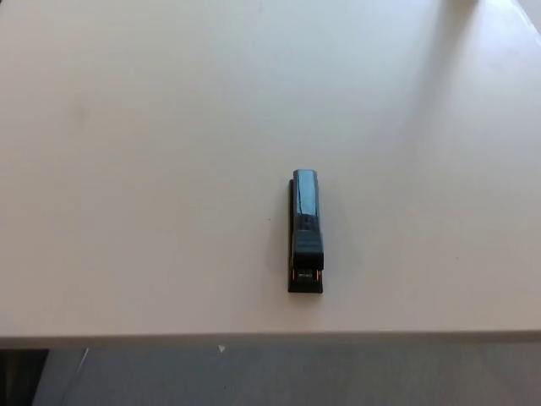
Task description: The robot uses its right hand to press on the stapler that is in the middle of the desk
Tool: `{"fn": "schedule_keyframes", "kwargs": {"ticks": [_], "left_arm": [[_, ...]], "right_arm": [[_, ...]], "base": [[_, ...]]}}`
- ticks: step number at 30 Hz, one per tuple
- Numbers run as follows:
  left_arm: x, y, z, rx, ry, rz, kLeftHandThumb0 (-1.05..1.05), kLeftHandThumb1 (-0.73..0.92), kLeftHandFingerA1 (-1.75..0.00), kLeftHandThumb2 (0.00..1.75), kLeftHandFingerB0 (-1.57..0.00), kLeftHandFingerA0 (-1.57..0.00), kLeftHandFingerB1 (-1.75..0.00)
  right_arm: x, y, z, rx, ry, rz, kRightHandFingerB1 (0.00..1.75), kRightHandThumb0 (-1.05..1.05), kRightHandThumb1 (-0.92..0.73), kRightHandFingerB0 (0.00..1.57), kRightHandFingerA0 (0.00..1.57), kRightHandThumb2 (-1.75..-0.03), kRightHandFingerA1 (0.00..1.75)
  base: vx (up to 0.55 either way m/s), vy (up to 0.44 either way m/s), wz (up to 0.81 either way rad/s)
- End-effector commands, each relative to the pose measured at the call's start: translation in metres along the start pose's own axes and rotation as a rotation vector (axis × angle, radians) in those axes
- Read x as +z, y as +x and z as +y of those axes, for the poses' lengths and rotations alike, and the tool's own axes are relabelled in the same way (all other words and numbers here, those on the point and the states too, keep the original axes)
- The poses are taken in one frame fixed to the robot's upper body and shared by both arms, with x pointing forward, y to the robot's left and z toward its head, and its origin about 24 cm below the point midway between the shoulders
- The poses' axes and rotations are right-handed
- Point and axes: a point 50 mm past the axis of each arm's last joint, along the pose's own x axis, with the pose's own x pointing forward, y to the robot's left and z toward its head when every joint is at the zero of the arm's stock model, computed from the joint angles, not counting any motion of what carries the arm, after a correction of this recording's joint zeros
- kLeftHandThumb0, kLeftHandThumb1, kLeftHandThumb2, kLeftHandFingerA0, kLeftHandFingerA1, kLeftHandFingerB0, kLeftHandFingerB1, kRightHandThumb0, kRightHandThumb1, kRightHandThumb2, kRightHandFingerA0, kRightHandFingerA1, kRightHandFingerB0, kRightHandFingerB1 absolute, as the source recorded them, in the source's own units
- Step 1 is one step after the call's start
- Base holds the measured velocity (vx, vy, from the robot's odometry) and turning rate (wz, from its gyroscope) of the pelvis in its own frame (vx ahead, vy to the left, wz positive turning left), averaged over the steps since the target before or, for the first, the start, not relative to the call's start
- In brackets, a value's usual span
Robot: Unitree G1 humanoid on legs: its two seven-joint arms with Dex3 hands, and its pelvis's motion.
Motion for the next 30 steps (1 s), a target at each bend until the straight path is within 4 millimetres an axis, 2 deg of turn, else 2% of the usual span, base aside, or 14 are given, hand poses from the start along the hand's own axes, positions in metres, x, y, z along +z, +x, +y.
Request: {"fn": "schedule_keyframes", "kwargs": {"ticks": [1, 2, 6, 7, 8, 9, 10, 13, 14, 19, 20, 21, 25, 30], "left_arm": [[0.013, -0.005, 0.023, 0.036, -0.114, -0.152, -0.64, 0.92, -0.3, 0.77, -0.02, 0.0, -0.24], [0.014, -0.005, 0.024, 0.041, -0.119, -0.157, -0.71, 0.77, -0.39, 1.12, -0.01, 0.0, -0.35], [0.017, -0.005, 0.027, 0.042, -0.099, -0.178, -0.69, 0.78, -0.4, 1.13, 0.0, 0.0, -0.36], [0.019, -0.005, 0.027, 0.035, -0.091, -0.183, -0.63, 0.92, -0.3, 0.82, 0.0, 0.0, -0.23], [0.019, -0.005, 0.028, 0.032, -0.095, -0.186, -0.63, 0.92, -0.29, 0.82, 0.0, 0.0, -0.23], [0.019, -0.005, 0.028, 0.036, -0.097, -0.184, -0.63, 0.92, -0.3, 0.79, -0.01, 0.0, -0.24], [0.02, -0.004, 0.029, 0.044, -0.095, -0.182, -0.62, 0.92, -0.35, 0.79, -0.04, -0.04, -0.26], [0.022, -0.004, 0.03, 0.043, -0.093, -0.189, -0.61, 0.92, -0.35, 0.77, -0.04, -0.05, -0.27], [0.022, -0.004, 0.03, 0.047, -0.086, -0.189, -0.61, 0.92, -0.35, 0.76, -0.04, -0.06, -0.3], [0.023, -0.003, 0.029, 0.049, -0.073, -0.19, -0.65, 0.92, -0.38, 0.75, -0.06, -0.08, -0.32], [0.023, -0.003, 0.029, 0.051, -0.072, -0.187, -0.69, 0.77, -0.45, 1.02, -0.01, -0.07, -0.36], [0.023, -0.003, 0.03, 0.051, -0.073, -0.188, -0.66, 0.92, -0.37, 0.75, -0.05, -0.07, -0.33], [0.025, -0.001, 0.031, 0.047, -0.086, -0.186, -0.66, 0.92, -0.35, 0.75, -0.06, -0.07, -0.31], [0.026, 0.0, 0.032, 0.051, -0.082, -0.184, -0.68, 0.92, -0.35, 0.75, -0.08, -0.06, -0.33]], "right_arm": [[0.017, -0.005, -0.026, -0.329, 0.131, -0.206, 0.18, -0.36, -0.92, 0.1, 0.75, -0.73, 0.49], [0.02, -0.005, -0.033, -0.378, 0.153, -0.215, 0.22, -0.34, -0.92, 0.1, 0.78, -0.74, 0.52], [0.025, -0.01, -0.059, -0.466, 0.239, -0.252, 0.22, -0.33, -0.92, 0.1, 0.79, -0.74, 0.55], [0.025, -0.011, -0.066, -0.487, 0.247, -0.248, 0.25, -0.33, -0.92, 0.1, 0.83, -0.72, 0.56], [0.025, -0.013, -0.074, -0.54, 0.208, -0.235, 0.47, -0.2, -0.78, 0.01, 0.83, -1.21, 0.75], [0.024, -0.016, -0.08, -0.617, 0.142, -0.221, 0.31, -0.34, -0.91, 0.22, 1.11, -0.68, 0.58], [0.024, -0.021, -0.089, -0.708, 0.06, -0.231, 0.46, -0.23, -0.68, 0.1, 1.06, -1.05, 0.94], [0.024, -0.029, -0.115, -0.808, 0.072, -0.203, 0.48, -0.18, -0.65, 0.15, 1.11, -1.04, 1.02], [0.024, -0.033, -0.125, -0.831, 0.088, -0.209, 0.32, -0.22, -0.86, 0.27, 1.14, -0.66, 0.9], [0.032, -0.049, -0.162, -0.921, 0.185, -0.263, 0.43, -0.06, -0.82, 0.67, 1.11, -0.64, 0.86], [0.034, -0.053, -0.169, -0.945, 0.171, -0.274, 0.48, -0.05, -0.83, 0.78, 1.13, -0.64, 0.91], [0.036, -0.055, -0.173, -0.965, 0.167, -0.276, 0.55, -0.1, -0.81, 0.86, 1.15, -0.66, 0.91], [0.049, -0.069, -0.198, -1.094, 0.194, -0.317, 0.83, -0.11, -0.8, 0.75, 1.06, -0.67, 0.96], [0.072, -0.1, -0.238, -1.293, 0.437, -0.474, 0.61, 0.04, -0.77, 0.79, 1.01, -0.63, 0.94]], "base": [[0.0, 0.0, 0.0], [0.0, 0.0, 0.0], [0.0, 0.0, 0.0], [0.0, 0.0, 0.0], [0.0, 0.0, 0.0], [0.0, 0.0, 0.0], [0.0, 0.0, 0.0], [0.0, 0.0, 0.0], [0.0, 0.0, 0.0], [0.0, 0.0, 0.0], [0.0, 0.0, 0.0], [0.0, 0.0, 0.0], [0.0, 0.0, 0.0], [0.0, 0.0, 0.0]]}}
